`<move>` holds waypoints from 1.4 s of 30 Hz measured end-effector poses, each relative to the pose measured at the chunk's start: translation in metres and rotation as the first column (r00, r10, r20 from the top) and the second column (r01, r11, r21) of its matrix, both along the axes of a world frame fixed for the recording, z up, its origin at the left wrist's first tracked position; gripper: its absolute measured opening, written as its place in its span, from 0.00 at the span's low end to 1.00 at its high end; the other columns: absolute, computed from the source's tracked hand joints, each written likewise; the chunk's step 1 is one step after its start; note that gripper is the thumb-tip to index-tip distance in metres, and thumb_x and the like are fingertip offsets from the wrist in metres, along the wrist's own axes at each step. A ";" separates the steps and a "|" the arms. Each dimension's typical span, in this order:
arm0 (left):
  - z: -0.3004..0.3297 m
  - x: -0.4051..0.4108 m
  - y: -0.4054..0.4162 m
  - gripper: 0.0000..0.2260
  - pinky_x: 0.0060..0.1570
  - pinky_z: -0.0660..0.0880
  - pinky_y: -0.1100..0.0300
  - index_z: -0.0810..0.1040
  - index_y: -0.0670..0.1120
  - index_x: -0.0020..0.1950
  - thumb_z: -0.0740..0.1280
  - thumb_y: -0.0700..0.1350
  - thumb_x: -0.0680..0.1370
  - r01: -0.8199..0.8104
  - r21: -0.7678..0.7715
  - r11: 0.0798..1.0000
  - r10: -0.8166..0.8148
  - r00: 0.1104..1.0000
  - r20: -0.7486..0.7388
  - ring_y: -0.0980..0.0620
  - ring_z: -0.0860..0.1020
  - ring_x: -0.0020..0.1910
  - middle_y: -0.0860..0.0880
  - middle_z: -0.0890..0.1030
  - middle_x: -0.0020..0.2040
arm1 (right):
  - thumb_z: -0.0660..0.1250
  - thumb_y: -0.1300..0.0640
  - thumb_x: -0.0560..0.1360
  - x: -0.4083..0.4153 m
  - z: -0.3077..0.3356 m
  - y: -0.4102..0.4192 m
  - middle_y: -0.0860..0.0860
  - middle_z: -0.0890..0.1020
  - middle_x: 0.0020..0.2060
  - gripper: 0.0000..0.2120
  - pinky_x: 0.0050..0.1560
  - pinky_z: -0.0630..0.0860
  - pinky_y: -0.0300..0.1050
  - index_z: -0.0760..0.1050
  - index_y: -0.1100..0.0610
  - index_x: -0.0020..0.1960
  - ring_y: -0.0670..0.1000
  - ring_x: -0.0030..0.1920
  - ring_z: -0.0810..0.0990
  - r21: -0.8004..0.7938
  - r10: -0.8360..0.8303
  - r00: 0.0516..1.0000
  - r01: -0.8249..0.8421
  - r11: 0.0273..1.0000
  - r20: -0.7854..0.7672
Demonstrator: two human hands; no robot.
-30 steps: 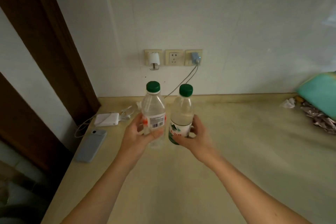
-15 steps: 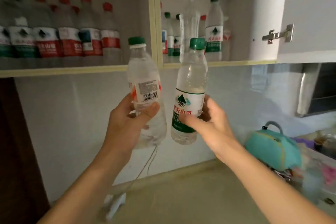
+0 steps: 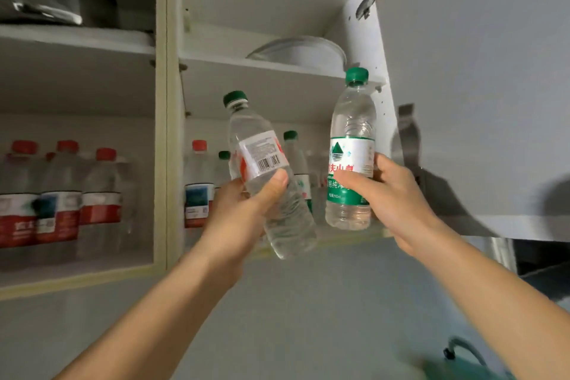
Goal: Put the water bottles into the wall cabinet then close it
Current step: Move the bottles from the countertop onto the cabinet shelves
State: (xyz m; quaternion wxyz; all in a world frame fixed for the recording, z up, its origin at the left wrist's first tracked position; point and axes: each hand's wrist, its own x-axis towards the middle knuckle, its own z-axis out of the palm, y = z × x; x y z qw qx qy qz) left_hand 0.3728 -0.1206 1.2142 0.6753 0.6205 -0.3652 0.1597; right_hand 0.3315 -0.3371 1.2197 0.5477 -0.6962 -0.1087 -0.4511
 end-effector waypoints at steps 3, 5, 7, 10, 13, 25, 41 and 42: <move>0.018 0.025 -0.059 0.08 0.59 0.79 0.48 0.83 0.53 0.57 0.71 0.52 0.79 -0.001 0.047 0.999 -0.001 1.000 0.031 0.55 0.86 0.52 0.54 0.87 0.51 | 0.77 0.40 0.62 0.026 0.014 -0.045 0.41 0.87 0.47 0.22 0.58 0.82 0.55 0.80 0.40 0.55 0.45 0.50 0.86 -0.051 -0.065 0.997 0.063 0.997 -0.039; 0.026 0.042 -0.094 0.06 0.58 0.81 0.48 0.83 0.53 0.55 0.71 0.50 0.80 -0.040 0.070 0.997 0.039 0.999 0.016 0.55 0.86 0.49 0.54 0.88 0.49 | 0.78 0.43 0.66 0.045 0.017 -0.071 0.41 0.87 0.46 0.19 0.56 0.82 0.53 0.80 0.41 0.55 0.45 0.49 0.86 -0.076 -0.088 0.994 0.083 0.994 -0.065; 0.030 0.059 -0.125 0.05 0.57 0.81 0.49 0.83 0.54 0.54 0.72 0.51 0.79 -0.090 0.082 0.992 0.092 0.996 -0.018 0.55 0.86 0.48 0.55 0.88 0.47 | 0.78 0.46 0.68 0.064 0.015 -0.092 0.41 0.86 0.45 0.16 0.53 0.82 0.48 0.81 0.41 0.54 0.44 0.49 0.85 -0.107 -0.115 0.989 0.105 0.989 -0.089; 0.029 0.081 -0.157 0.06 0.57 0.81 0.48 0.83 0.54 0.55 0.73 0.52 0.78 -0.163 0.123 0.979 0.168 0.985 -0.033 0.52 0.85 0.50 0.54 0.87 0.49 | 0.76 0.49 0.71 0.090 0.002 -0.114 0.40 0.86 0.45 0.13 0.54 0.81 0.47 0.80 0.41 0.55 0.43 0.50 0.84 -0.132 -0.153 0.983 0.138 0.982 -0.107; 0.026 0.096 -0.175 0.09 0.52 0.81 0.54 0.81 0.56 0.58 0.72 0.52 0.79 -0.203 0.144 0.968 0.210 0.977 -0.029 0.55 0.83 0.51 0.56 0.85 0.51 | 0.74 0.46 0.75 0.109 -0.010 -0.127 0.39 0.84 0.49 0.13 0.56 0.79 0.45 0.77 0.39 0.57 0.41 0.52 0.81 -0.122 -0.166 0.980 0.153 0.981 -0.108; 0.025 0.119 -0.202 0.18 0.52 0.72 0.56 0.72 0.49 0.70 0.67 0.53 0.81 -0.371 0.183 0.910 0.380 0.925 -0.018 0.51 0.76 0.55 0.51 0.79 0.64 | 0.69 0.46 0.80 0.138 -0.019 -0.130 0.43 0.82 0.49 0.20 0.37 0.70 0.31 0.69 0.47 0.69 0.37 0.46 0.79 -0.209 -0.329 0.942 0.309 0.928 -0.066; 0.000 0.103 -0.137 0.07 0.41 0.82 0.54 0.82 0.47 0.43 0.73 0.48 0.79 -0.658 0.284 0.698 0.480 0.723 0.496 0.57 0.81 0.36 0.54 0.82 0.37 | 0.67 0.56 0.79 0.103 -0.029 -0.081 0.54 0.70 0.67 0.27 0.69 0.67 0.53 0.66 0.53 0.77 0.58 0.68 0.68 -0.196 -0.557 0.830 0.542 0.817 -0.028; 0.002 0.097 -0.128 0.06 0.40 0.81 0.57 0.82 0.48 0.44 0.72 0.48 0.79 -0.671 0.250 0.698 0.470 0.693 0.547 0.59 0.80 0.35 0.55 0.82 0.36 | 0.67 0.58 0.77 0.098 -0.028 -0.075 0.54 0.69 0.68 0.26 0.68 0.66 0.52 0.68 0.54 0.75 0.58 0.69 0.66 -0.189 -0.587 0.809 0.582 0.791 0.036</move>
